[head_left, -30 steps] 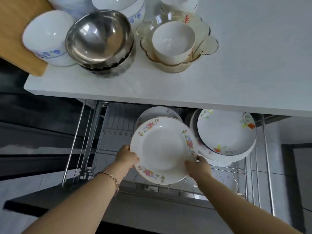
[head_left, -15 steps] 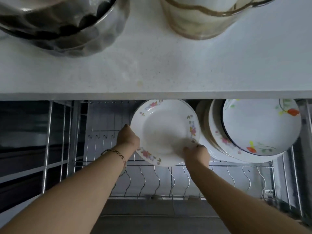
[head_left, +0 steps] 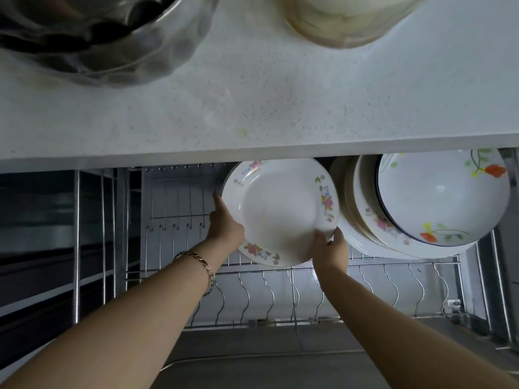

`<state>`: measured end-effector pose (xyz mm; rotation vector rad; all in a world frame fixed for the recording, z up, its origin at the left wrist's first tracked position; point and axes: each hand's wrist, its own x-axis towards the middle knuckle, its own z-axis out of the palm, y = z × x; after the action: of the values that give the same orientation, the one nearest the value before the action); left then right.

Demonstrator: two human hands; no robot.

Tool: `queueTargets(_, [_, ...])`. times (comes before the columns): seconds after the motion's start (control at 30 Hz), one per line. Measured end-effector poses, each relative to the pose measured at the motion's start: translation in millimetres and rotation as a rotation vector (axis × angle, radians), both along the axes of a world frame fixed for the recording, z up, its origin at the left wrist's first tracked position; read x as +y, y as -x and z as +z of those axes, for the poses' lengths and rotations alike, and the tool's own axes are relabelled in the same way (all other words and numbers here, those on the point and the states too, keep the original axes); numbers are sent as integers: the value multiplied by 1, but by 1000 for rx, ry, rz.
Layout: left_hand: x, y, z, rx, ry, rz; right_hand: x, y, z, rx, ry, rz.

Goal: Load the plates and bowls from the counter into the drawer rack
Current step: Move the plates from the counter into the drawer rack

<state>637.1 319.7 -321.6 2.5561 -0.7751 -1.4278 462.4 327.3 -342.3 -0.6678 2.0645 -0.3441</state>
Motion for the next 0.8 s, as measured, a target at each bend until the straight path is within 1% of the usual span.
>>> queueTargets(0.1, [0, -3, 1, 10, 2, -35, 2, -3, -3, 39, 34, 10])
queueTargets(0.2, [-1, -4, 8, -6, -61, -104, 1, -2, 6, 84, -20, 68])
queueTargets(0.3, [3, 3, 31, -83, -133, -269, -3, 11, 27, 92, -172, 224])
queueTargets(0.37, [8, 12, 53, -111, -113, -396, -5, 26, 46, -17, -316, 315])
queueTargets(0.4, [9, 18, 66, -99, -95, -449, -7, 34, 59, -79, -387, 343])
queueTargets(0.47, [8, 34, 94, -19, -65, -518, -11, 54, 89, -119, -473, 415])
queueTargets(0.53, [1, 56, 127, 66, -41, -575, -18, 76, 125, -113, -454, 493])
queueTargets(0.6, [-11, 84, 163, 102, -16, -679, -27, 102, 164, -79, -365, 569])
queueTargets(0.7, [-38, 135, 218, 103, 49, -836, -42, 148, 226, 2, -256, 707])
queueTargets(0.8, [-62, 198, 269, 74, 122, -913, -53, 210, 283, 127, -141, 755])
